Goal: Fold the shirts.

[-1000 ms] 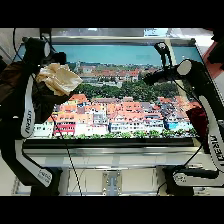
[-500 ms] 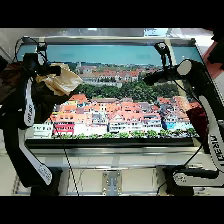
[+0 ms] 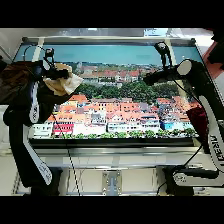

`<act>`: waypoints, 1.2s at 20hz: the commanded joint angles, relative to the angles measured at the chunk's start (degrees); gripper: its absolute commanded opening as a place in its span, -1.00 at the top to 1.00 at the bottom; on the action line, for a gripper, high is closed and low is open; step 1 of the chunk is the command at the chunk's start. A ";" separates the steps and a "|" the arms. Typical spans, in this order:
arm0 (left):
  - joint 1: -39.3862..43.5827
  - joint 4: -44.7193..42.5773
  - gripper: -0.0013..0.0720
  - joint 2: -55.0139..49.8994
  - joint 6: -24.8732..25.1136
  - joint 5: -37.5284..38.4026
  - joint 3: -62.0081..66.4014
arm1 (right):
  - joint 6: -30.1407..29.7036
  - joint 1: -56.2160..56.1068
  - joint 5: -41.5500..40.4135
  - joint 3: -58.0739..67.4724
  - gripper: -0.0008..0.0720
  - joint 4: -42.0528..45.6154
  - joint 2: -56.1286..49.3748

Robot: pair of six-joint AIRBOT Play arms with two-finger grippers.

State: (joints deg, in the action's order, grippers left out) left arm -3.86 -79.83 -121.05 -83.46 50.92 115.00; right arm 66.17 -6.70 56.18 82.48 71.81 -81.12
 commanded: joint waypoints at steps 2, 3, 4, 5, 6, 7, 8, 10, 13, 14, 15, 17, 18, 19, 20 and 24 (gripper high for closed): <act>-0.04 3.69 0.93 -1.14 1.18 -0.98 1.36 | 0.00 -0.07 -0.02 0.00 -0.20 -0.04 0.00; -0.02 4.63 0.93 -0.87 1.20 -0.98 2.60 | 0.00 -0.07 -0.02 0.00 -0.20 -0.04 0.00; -0.02 7.04 0.93 -0.11 1.20 -1.16 3.74 | 0.00 -0.07 -0.02 0.00 -0.19 -0.04 0.00; -0.02 10.32 0.93 1.40 1.42 -2.40 3.96 | 0.00 -0.07 -0.02 0.00 -0.19 -0.04 0.00; -0.02 14.03 0.93 3.28 2.51 -3.82 3.96 | 0.00 -0.04 -0.07 0.00 -0.19 0.00 0.00; 0.00 18.82 0.93 5.57 4.48 -5.16 3.96 | 0.00 -0.04 -0.04 0.00 -0.19 0.04 0.00; 0.00 23.69 0.93 7.78 6.69 -5.68 3.96 | 0.00 -0.04 -0.04 0.00 -0.19 0.22 0.00; 0.42 33.62 0.93 12.33 11.15 -4.17 3.96 | 0.00 -0.04 -0.07 0.00 -0.19 0.92 0.00; 2.91 43.34 0.93 17.55 15.34 6.05 3.91 | 0.02 0.09 -1.16 0.00 0.42 4.44 0.00; 4.59 44.00 0.93 18.53 15.34 10.51 3.91 | 0.44 0.28 -1.70 0.00 0.44 5.86 0.00; 6.62 43.93 0.93 18.99 15.34 14.69 3.91 | 2.14 0.63 -2.14 0.02 0.44 7.17 0.00; 11.72 43.32 0.93 19.04 15.39 21.40 3.19 | 5.55 2.12 -2.05 0.00 0.42 9.92 0.00; 14.80 41.90 0.93 19.02 15.87 23.17 2.14 | 7.37 3.15 -2.08 0.00 0.42 10.93 0.00; 17.90 39.17 0.93 19.02 15.98 23.89 1.05 | 8.15 4.42 -2.03 0.00 0.42 11.26 0.00; 21.35 35.10 0.93 18.91 15.96 23.93 0.04 | 9.03 5.97 -1.95 0.00 0.42 11.21 0.00; 33.81 18.84 0.93 16.81 15.06 23.96 -0.50 | 9.73 10.34 0.17 0.00 0.42 10.38 0.00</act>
State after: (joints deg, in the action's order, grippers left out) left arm 22.06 -50.35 -103.22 -68.05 72.82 115.20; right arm 74.37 0.89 55.09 82.48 81.91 -81.12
